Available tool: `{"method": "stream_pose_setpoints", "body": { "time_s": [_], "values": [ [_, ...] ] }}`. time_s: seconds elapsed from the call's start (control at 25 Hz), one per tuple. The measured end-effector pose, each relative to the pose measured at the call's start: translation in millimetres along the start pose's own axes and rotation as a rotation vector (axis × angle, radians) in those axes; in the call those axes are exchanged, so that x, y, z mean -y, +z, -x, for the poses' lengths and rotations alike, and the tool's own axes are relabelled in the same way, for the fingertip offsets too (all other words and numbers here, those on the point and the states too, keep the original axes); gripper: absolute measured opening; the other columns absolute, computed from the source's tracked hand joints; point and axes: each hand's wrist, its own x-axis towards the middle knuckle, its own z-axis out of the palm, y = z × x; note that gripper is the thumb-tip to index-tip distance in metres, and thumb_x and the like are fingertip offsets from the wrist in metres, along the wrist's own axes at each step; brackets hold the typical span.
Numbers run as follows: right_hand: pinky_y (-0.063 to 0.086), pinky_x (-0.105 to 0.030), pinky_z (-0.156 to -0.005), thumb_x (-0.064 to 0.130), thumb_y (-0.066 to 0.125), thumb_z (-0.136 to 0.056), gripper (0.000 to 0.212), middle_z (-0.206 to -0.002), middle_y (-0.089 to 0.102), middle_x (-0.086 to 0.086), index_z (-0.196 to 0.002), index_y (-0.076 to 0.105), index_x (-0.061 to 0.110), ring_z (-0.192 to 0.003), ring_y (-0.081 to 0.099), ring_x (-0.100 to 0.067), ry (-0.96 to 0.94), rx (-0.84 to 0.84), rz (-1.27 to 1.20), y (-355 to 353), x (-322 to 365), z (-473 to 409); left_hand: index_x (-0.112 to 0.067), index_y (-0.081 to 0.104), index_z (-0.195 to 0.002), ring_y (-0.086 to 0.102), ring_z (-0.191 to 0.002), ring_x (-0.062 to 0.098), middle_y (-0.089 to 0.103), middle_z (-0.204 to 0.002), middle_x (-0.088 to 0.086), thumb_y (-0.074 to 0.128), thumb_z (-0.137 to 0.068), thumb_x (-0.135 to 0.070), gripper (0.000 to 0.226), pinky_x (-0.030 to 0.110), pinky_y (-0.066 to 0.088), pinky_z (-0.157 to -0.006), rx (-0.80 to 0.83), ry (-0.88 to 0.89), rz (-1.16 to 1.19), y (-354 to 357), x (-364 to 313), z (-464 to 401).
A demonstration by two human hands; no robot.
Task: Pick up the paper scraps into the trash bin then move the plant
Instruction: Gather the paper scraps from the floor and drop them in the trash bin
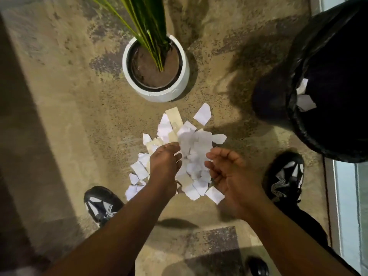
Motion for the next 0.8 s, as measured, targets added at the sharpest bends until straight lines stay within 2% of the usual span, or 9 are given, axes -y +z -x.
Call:
{"method": "stream_pose_setpoints", "body": {
  "time_s": [0.08,0.16,0.24,0.36,0.48,0.56,0.64,0.76,0.8],
  "values": [
    [0.056,-0.029,-0.082,0.010,0.061,-0.099,0.022,-0.110,0.076,0.002,-0.100,0.073,0.028,-0.103,0.072,-0.021,0.022,-0.027,0.184,7,-30,-14,-0.018,0.070,-0.092,0.055,-0.077,0.017,0.064,-0.086,-0.001,0.060,-0.094,-0.016,0.010,0.028,0.047,-0.064,-0.041,-0.025,-0.104,-38,3,-36],
    [0.056,-0.030,-0.087,0.018,0.066,-0.096,0.023,-0.129,0.067,0.005,-0.115,0.064,0.032,-0.108,0.067,-0.016,0.006,-0.071,0.444,17,-53,-34,-0.013,0.067,-0.107,0.054,-0.078,0.016,0.062,-0.098,0.003,0.061,-0.093,-0.014,0.016,0.024,0.048,-0.049,-0.051,-0.016,-0.226,-66,8,-67],
    [0.053,-0.034,-0.090,0.027,0.072,-0.091,0.046,-0.142,0.052,0.007,-0.131,0.052,0.034,-0.117,0.056,-0.015,-0.037,-0.083,0.699,30,-61,-64,-0.014,0.057,-0.130,0.056,-0.074,0.015,0.062,-0.099,0.003,0.064,-0.091,-0.011,0.040,0.017,0.041,-0.035,-0.029,0.004,-0.269,-82,15,-89],
    [0.049,-0.048,-0.105,0.030,0.082,-0.077,0.084,-0.149,0.043,-0.007,-0.148,0.039,0.022,-0.132,0.046,-0.026,-0.187,-0.075,1.062,51,-56,-126,-0.026,0.038,-0.149,0.059,-0.069,0.019,0.062,-0.107,0.007,0.071,-0.086,-0.007,0.073,0.015,0.039,-0.035,0.021,0.008,-0.295,-90,30,-117],
    [0.042,-0.049,-0.113,0.026,0.081,-0.071,0.100,-0.156,0.032,-0.009,-0.155,0.028,0.021,-0.143,0.035,-0.029,-0.223,-0.026,1.198,63,-50,-173,-0.022,0.043,-0.136,0.068,-0.088,0.032,0.062,-0.120,0.017,0.076,-0.083,-0.005,0.065,0.023,0.046,-0.044,0.022,0.093,-0.332,-80,38,-140],
    [0.045,-0.039,-0.107,0.029,0.083,-0.073,0.097,-0.155,0.029,-0.011,-0.154,0.030,0.024,-0.140,0.037,-0.030,-0.227,0.024,1.334,67,-55,-189,-0.025,0.043,-0.127,0.066,-0.091,0.030,0.063,-0.118,0.014,0.078,-0.083,-0.007,0.059,0.029,0.054,-0.052,0.003,0.145,-0.361,-71,37,-147],
    [0.048,-0.035,-0.099,0.028,0.083,-0.074,0.086,-0.150,0.033,-0.011,-0.148,0.040,0.024,-0.133,0.043,-0.030,-0.270,0.048,1.401,70,-61,-196,-0.023,0.042,-0.135,0.066,-0.094,0.028,0.061,-0.112,0.006,0.079,-0.083,-0.009,0.066,0.039,0.063,-0.065,0.001,0.174,-0.370,-65,37,-149],
    [0.053,-0.034,-0.096,0.017,0.078,-0.076,0.060,-0.135,0.052,-0.010,-0.131,0.055,0.022,-0.120,0.053,-0.027,-0.321,0.064,1.267,69,-64,-195,-0.018,0.046,-0.132,0.068,-0.096,0.029,0.062,-0.109,0.004,0.078,-0.083,-0.005,0.060,0.048,0.064,-0.072,0.026,0.194,-0.374,-59,35,-151],
    [0.054,-0.031,-0.089,0.014,0.076,-0.076,0.052,-0.127,0.059,-0.008,-0.125,0.058,0.023,-0.114,0.058,-0.025,-0.318,0.072,1.209,69,-64,-194,-0.016,0.050,-0.126,0.069,-0.096,0.029,0.065,-0.110,0.007,0.078,-0.082,-0.004,0.054,0.049,0.064,-0.074,0.033,0.195,-0.381,-58,35,-151]
  ]
}}
